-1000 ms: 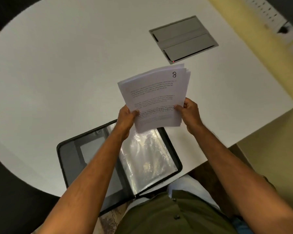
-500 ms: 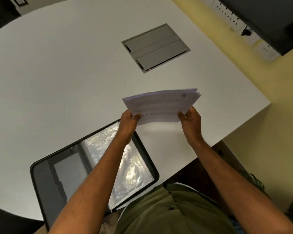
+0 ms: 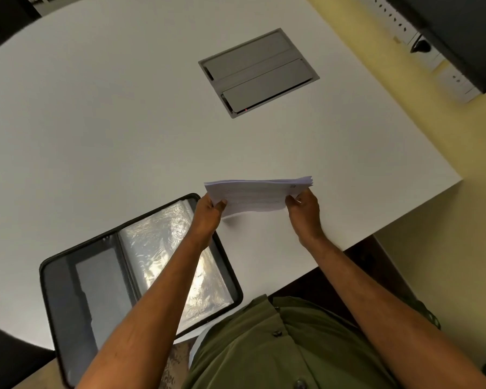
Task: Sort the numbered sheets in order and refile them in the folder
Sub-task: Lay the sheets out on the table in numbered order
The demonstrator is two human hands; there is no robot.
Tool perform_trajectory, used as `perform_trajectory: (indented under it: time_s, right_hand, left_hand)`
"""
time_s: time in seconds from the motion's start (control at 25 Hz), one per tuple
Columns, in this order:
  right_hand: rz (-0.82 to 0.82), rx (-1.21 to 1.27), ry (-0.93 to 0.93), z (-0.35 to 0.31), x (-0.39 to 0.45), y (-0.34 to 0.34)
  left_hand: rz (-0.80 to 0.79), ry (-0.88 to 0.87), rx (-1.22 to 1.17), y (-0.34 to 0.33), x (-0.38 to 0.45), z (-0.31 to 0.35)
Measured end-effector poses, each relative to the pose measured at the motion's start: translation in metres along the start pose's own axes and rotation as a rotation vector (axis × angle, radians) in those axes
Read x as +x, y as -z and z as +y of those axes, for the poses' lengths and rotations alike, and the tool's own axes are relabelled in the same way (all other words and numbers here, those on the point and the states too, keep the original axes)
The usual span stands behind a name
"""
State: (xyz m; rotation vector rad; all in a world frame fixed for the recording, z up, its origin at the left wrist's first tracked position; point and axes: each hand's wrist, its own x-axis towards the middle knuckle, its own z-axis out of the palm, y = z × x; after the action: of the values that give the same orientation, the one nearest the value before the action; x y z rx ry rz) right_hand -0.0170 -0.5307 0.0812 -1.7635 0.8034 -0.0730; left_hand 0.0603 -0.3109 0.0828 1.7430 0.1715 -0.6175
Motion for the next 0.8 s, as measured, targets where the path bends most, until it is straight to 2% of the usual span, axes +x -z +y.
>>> perform_trajectory:
  time_s: [0.28,0.44,0.68,0.8]
  right_hand:
    - [-0.099,-0.071,-0.015,0.014,0.008,0.005]
    - [-0.144,-0.021,-0.029,0.001,0.017,0.012]
    - [-0.542,0.179,-0.265,-0.036,0.007,-0.008]
    - [-0.609,0.169,-0.231,-0.050,-0.010,-0.034]
  left_hand:
    - [0.048,0.041,-0.035,-0.017,-0.002,-0.008]
    - [0.100,0.024,-0.094,-0.004,-0.003,0.001]
    - [0.215,0.104,-0.363,0.052,-0.031,-0.011]
    - [0.224,0.112,-0.481,0.084,-0.057,-0.027]
